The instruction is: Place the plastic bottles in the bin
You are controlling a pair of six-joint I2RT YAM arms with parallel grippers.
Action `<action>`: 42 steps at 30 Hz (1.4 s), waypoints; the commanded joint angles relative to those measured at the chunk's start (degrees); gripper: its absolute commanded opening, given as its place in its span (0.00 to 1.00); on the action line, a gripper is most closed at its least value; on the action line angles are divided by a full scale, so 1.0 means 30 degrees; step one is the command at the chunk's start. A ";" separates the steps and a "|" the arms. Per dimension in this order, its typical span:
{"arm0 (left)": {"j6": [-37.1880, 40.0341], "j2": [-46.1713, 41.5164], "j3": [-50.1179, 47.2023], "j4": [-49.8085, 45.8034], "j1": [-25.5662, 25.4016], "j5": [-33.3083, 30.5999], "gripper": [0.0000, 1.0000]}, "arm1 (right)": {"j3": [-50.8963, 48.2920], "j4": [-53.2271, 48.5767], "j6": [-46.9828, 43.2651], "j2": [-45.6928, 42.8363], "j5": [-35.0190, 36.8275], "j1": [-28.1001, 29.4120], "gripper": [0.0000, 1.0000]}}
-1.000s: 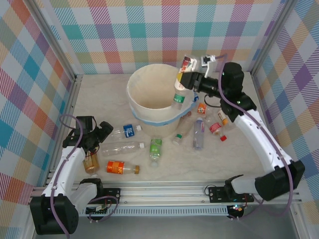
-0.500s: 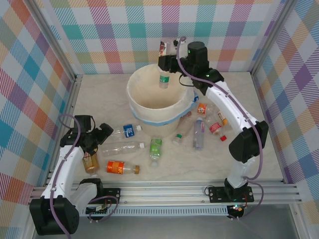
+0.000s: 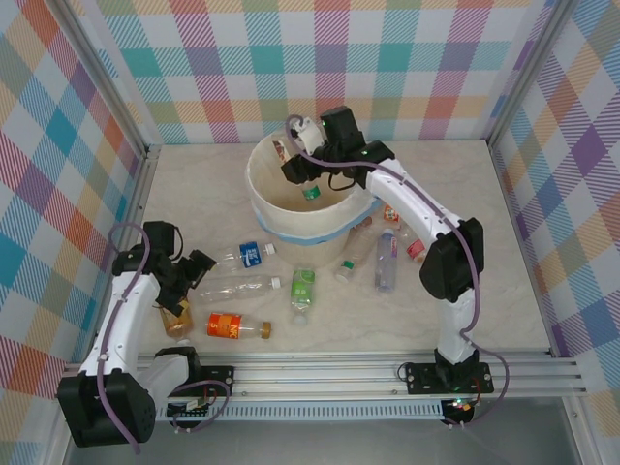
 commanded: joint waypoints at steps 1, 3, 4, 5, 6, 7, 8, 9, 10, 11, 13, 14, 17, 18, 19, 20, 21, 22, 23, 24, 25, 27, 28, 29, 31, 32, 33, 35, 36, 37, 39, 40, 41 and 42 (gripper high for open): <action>-0.1520 -0.0230 0.0568 -0.2758 0.0158 0.0317 1.00 | 0.0712 -0.0595 -0.0935 -0.0040 0.0121 0.0020 0.68; -0.1878 -0.0427 0.0746 -0.3843 0.0156 -0.0069 1.00 | 0.0662 -0.0407 -0.0862 -0.0302 0.0255 0.0019 0.72; -0.2033 -0.0476 0.0889 -0.4420 0.0144 -0.0317 1.00 | 0.0610 -0.0349 -0.0860 -0.0435 0.0314 0.0005 0.75; -0.2208 -0.0547 0.1059 -0.5113 0.0153 -0.0583 1.00 | 0.0584 -0.0291 -0.0886 -0.0592 0.0390 0.0020 0.77; -0.2287 -0.0671 0.1187 -0.5658 0.0158 -0.0732 1.00 | 0.0519 -0.0262 -0.0917 -0.0770 0.0458 0.0027 0.79; -0.2363 -0.0849 0.1251 -0.5971 0.0158 -0.0727 1.00 | 0.0410 -0.0176 -0.0897 -0.0950 0.0515 0.0026 0.80; -0.2513 -0.1134 0.1198 -0.6239 0.0154 -0.0641 1.00 | 0.0187 -0.0034 -0.0919 -0.1220 0.0467 0.0012 0.82; -0.2646 -0.1492 0.1057 -0.6367 0.0122 -0.0492 1.00 | -0.0145 0.0236 -0.0948 -0.1575 0.0417 0.0020 0.83; -0.2783 -0.1863 0.0881 -0.6439 0.0129 -0.0372 1.00 | -0.0440 0.0507 -0.0950 -0.1881 0.0375 0.0020 0.84; -0.3069 -0.2318 0.0715 -0.6519 0.0077 -0.0309 1.00 | -0.0797 0.0836 -0.0922 -0.2262 0.0353 0.0020 0.85; -0.3597 -0.3203 0.0404 -0.6346 -0.0036 -0.0127 1.00 | -0.1481 0.1435 -0.0847 -0.3018 0.0324 0.0020 0.88; -0.3916 -0.3640 0.0242 -0.6299 -0.0145 0.0058 1.00 | -0.1854 0.1694 -0.0706 -0.3464 0.0290 0.0019 0.90; -0.4813 -0.4362 -0.0118 -0.6295 -0.0662 0.0343 1.00 | -0.3324 0.2949 -0.0230 -0.5080 0.0067 0.0020 0.95; -0.5075 -0.4507 -0.0251 -0.6296 -0.0924 0.0386 1.00 | -0.3988 0.3549 -0.0024 -0.5700 0.0018 0.0020 0.97; -0.5308 -0.4617 -0.0377 -0.6255 -0.1131 0.0455 1.00 | -0.4693 0.4180 0.0155 -0.6375 0.0065 0.0020 1.00; -0.5469 -0.4637 -0.0473 -0.6210 -0.1315 0.0529 1.00 | -0.5236 0.4682 0.0409 -0.6998 0.0097 0.0020 1.00; -0.5649 -0.4629 -0.0538 -0.6126 -0.1582 0.0624 1.00 | -0.5939 0.5239 0.0630 -0.7629 0.0133 0.0018 1.00; -0.5863 -0.4586 -0.0588 -0.6106 -0.1830 0.0664 1.00 | -0.6696 0.5886 0.1169 -0.8365 0.0211 0.0020 1.00; -0.6103 -0.4572 -0.0689 -0.6079 -0.2074 0.0665 1.00 | -0.7338 0.6416 0.1620 -0.9026 0.0282 0.0020 1.00; -0.6393 -0.4610 -0.0860 -0.5980 -0.2417 0.0705 1.00 | -0.8229 0.7076 0.2020 -0.9749 0.0205 0.0020 1.00; -0.6739 -0.4619 -0.1032 -0.5959 -0.2722 0.0749 0.98 | -0.9197 0.7799 0.2371 -1.0554 0.0121 0.0005 1.00; -0.7514 -0.4610 -0.1501 -0.5954 -0.3218 0.0809 0.96 | -1.1007 0.9023 0.3071 -1.1990 0.0064 -0.0003 1.00; -0.7896 -0.4638 -0.1780 -0.5909 -0.3382 0.0840 0.95 | -1.1839 0.9488 0.3340 -1.2671 0.0185 0.0020 1.00; -0.8344 -0.4718 -0.2177 -0.5687 -0.3530 0.1044 0.94 | -1.2719 0.9894 0.3542 -1.3374 0.0411 0.0020 1.00; -0.9192 -0.4786 -0.3114 -0.4544 -0.3807 0.1719 0.93 | -1.4348 1.0356 0.3415 -1.4792 0.0330 0.0005 1.00; -0.9697 -0.4746 -0.3635 -0.3868 -0.4010 0.2103 0.91 | -1.5152 1.0534 0.3317 -1.5586 0.0163 0.0020 1.00; -1.0147 -0.4664 -0.4080 -0.3110 -0.4288 0.2361 0.90 | -1.5855 1.0634 0.3260 -1.6322 0.0144 0.0020 1.00; -1.0732 -0.4394 -0.4529 -0.2184 -0.4771 0.2362 0.89 | -1.6819 1.0457 0.3172 -1.7484 0.0221 0.0005 0.99; -1.0904 -0.4215 -0.4549 -0.2021 -0.5001 0.2049 0.89 | -1.7233 1.0157 0.3007 -1.8034 0.0053 0.0020 1.00; -1.0917 -0.4036 -0.4478 -0.1969 -0.5160 0.1651 0.89 | -1.7516 0.9910 0.2858 -1.8462 -0.0125 0.0020 1.00; -1.0916 -0.3644 -0.4452 -0.1762 -0.5363 0.0863 0.87 | -1.8147 0.9514 0.2510 -1.9328 -0.0497 0.0016 1.00; -1.0888 -0.3482 -0.4689 -0.1267 -0.5379 0.0810 0.84 | -1.8457 0.9451 0.2365 -1.9692 -0.0640 0.0020 1.00; -1.0934 -0.3369 -0.4968 -0.0717 -0.5379 0.0921 0.82 | -1.8681 0.9418 0.2336 -1.9954 -0.0727 0.0016 1.00; -1.0940 -0.3216 -0.5383 0.0115 -0.5379 0.1273 0.80 | -1.8914 0.9381 0.2333 -2.0235 -0.0792 0.0005 1.00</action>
